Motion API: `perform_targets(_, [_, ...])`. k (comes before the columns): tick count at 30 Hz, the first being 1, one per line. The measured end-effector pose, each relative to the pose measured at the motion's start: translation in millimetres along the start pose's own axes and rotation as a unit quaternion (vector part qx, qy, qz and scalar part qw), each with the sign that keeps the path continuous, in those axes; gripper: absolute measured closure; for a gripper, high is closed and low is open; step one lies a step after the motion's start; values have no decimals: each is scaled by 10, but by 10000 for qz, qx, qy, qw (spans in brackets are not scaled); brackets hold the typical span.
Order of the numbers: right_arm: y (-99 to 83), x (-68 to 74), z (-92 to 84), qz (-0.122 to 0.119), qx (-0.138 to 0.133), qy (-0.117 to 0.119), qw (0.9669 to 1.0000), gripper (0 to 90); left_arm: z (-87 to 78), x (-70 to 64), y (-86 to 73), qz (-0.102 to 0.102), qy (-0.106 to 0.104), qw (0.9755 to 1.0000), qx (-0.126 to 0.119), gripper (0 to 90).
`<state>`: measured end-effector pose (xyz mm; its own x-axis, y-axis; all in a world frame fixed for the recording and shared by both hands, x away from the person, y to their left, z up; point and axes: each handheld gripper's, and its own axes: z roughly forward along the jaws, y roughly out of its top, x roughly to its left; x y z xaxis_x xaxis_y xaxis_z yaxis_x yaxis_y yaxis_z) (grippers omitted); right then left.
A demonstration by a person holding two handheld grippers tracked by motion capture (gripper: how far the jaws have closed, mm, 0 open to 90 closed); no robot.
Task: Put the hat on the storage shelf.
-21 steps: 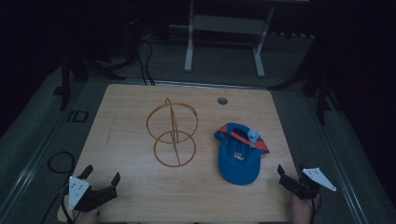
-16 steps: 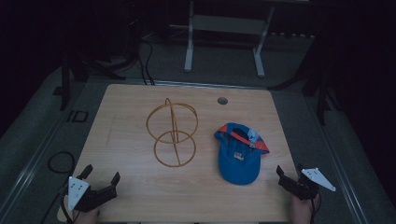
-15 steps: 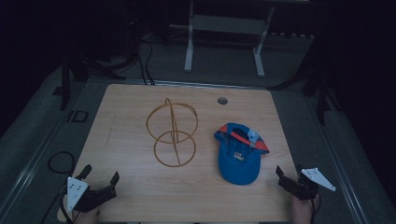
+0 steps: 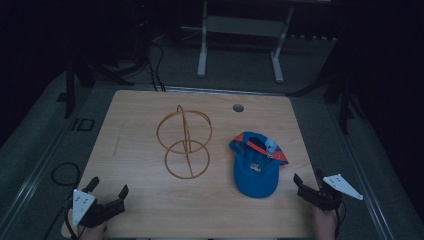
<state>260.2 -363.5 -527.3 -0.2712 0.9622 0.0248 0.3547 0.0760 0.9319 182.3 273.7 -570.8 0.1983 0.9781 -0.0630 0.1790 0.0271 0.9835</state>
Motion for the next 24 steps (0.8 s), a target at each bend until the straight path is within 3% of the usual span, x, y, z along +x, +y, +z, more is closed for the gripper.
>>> perform_targets(5, [151, -2, 15, -25, 52, 142, 9999, 122, -2, 2, 2, -12, -1, 10000, 3, 1])
perform_targets(10, [397, 2, 96, -139, 412, 424, 9982, 123, -2, 1, 1, -1, -3, 10000, 15, 1])
perform_targets(15, [531, -4, 149, -69, 437, 536, 9976, 118, -5, 10, 1, -54, -14, 10000, 12, 1])
perform_targets(20, [711, 14, 265, -228, 471, 529, 9972, 115, -7, 10, 3, -45, -36, 10000, 2, 1])
perform_targets(24, [794, 35, 380, -284, 474, 771, 9955, 129, -5, 7, 3, -30, -56, 10000, 12, 1])
